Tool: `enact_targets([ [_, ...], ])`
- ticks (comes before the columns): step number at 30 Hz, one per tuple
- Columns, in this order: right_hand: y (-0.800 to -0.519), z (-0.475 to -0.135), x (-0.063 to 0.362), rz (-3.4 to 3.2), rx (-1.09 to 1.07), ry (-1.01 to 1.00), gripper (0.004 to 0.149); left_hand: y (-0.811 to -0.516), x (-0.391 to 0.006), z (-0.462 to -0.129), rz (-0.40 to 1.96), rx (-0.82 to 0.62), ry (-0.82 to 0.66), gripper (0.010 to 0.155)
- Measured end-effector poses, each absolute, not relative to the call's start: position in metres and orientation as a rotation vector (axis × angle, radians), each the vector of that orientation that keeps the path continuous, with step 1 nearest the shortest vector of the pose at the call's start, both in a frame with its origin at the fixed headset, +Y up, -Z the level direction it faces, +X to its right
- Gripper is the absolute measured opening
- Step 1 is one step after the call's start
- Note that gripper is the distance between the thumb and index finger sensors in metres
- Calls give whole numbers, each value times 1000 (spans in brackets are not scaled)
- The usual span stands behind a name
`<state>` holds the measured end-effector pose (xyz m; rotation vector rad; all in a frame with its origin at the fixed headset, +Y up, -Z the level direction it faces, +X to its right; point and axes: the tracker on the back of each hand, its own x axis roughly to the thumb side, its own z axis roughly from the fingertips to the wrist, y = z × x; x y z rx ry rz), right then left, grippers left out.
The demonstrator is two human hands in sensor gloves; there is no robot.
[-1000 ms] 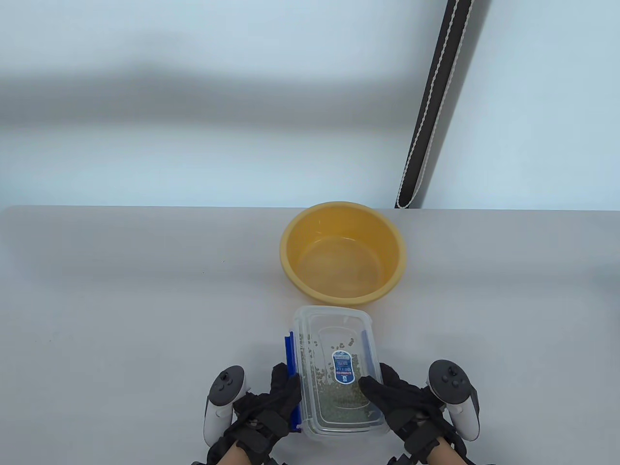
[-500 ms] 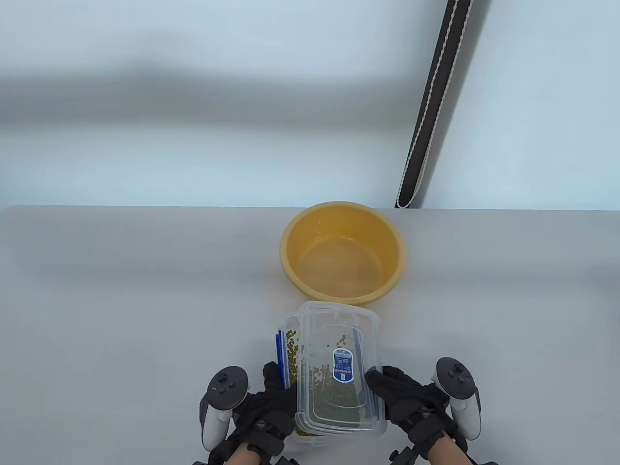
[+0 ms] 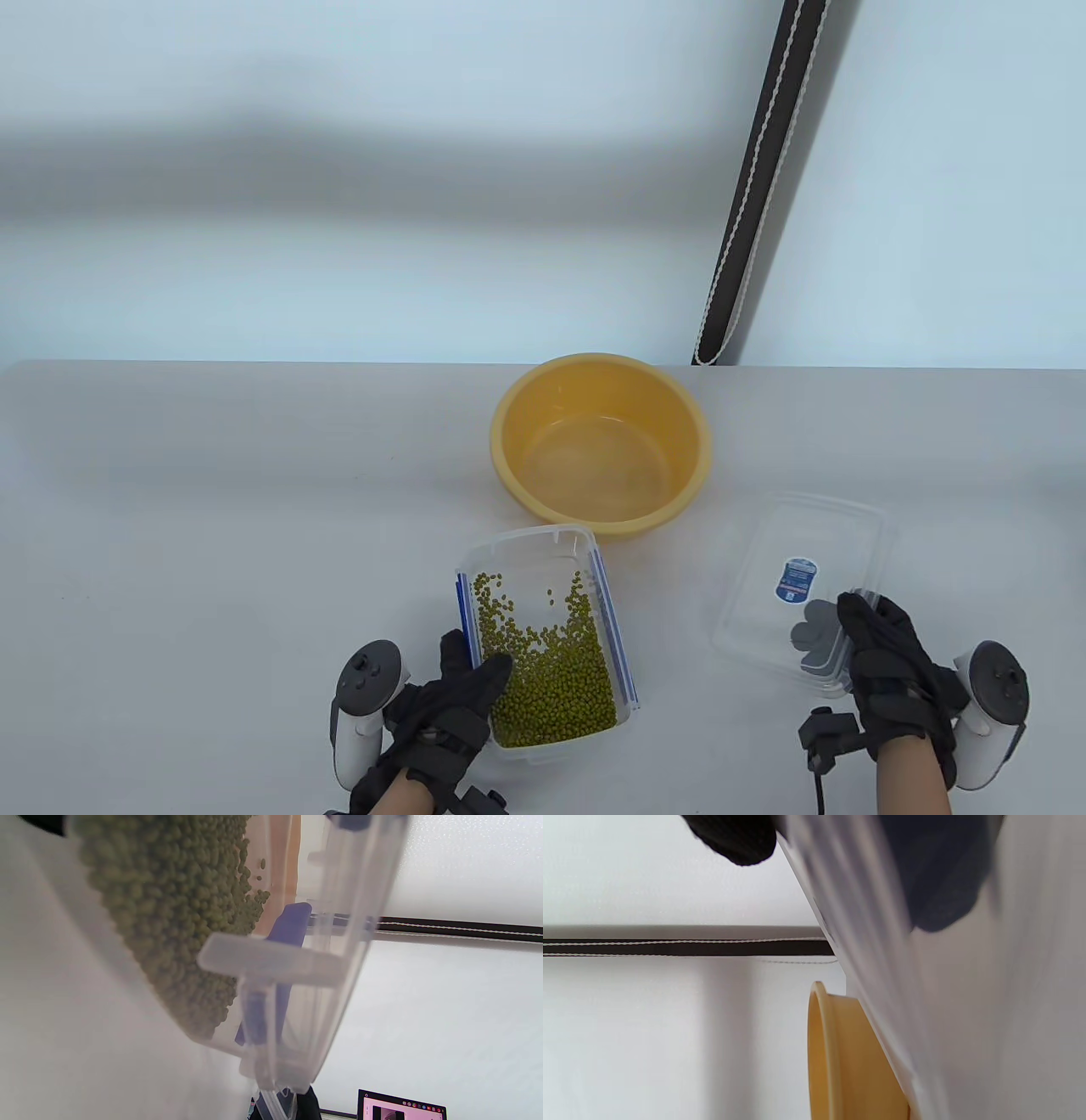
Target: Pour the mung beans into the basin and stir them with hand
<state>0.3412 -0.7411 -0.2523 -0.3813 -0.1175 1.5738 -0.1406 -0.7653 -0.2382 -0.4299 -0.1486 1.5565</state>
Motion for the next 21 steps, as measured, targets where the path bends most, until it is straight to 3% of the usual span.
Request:
enact_targets([
  [6, -762, -252, 360, 1694, -540, -67, 70, -765, -144, -238, 1561, -416, -140, 92],
  [12, -750, -252, 361, 2282, -716, 31, 70, -764, -144, -238, 1562, -415, -134, 93],
  [16, -741, -254, 353, 2432, -729, 44, 70, -763, -145, -237, 1566, -414, -131, 93],
  [21, -724, -259, 331, 2522, -595, 16, 72, -761, -150, -238, 1587, -401, -119, 93],
])
